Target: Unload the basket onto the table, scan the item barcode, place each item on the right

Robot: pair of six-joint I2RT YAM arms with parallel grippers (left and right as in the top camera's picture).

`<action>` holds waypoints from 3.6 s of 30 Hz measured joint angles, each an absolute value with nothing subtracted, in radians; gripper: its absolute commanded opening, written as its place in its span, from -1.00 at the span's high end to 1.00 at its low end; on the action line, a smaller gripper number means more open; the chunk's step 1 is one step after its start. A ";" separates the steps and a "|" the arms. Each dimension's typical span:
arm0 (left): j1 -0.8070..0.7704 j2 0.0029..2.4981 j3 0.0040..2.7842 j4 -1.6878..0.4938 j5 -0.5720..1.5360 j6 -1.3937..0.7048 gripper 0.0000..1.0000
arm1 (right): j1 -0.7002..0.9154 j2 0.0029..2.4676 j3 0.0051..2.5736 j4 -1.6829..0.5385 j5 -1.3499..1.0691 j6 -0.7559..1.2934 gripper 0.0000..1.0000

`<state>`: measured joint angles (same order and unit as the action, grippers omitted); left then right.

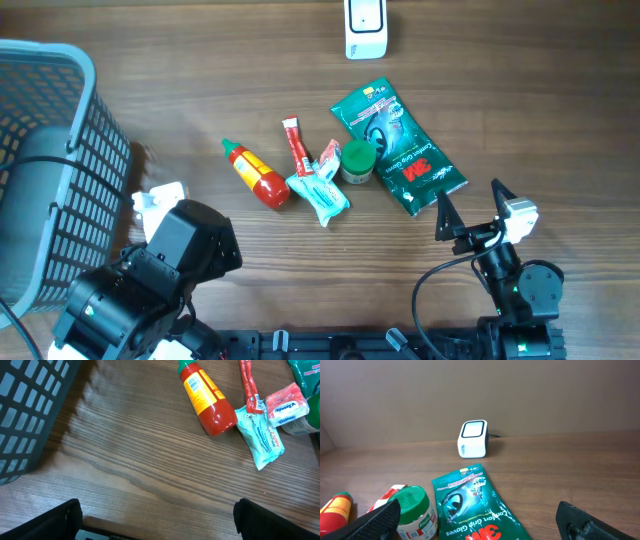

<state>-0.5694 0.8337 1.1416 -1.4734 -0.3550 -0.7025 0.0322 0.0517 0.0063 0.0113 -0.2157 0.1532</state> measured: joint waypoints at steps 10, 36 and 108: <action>-0.569 0.834 1.142 -1.473 -0.355 -0.702 -1.00 | 0.032 0.052 0.006 0.011 -0.216 0.153 -1.00; -0.569 0.834 1.142 -1.473 -0.355 -0.703 -1.00 | 0.032 0.331 0.305 -0.224 -0.612 0.595 -1.00; -0.569 0.834 1.140 -1.473 -0.359 -0.710 -1.00 | 0.540 1.632 1.315 -0.823 -0.089 0.531 -1.00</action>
<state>-0.5694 0.8337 1.1397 -1.4731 -0.3588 -0.7097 0.5396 1.6321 1.3151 -0.8234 -0.0887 0.5308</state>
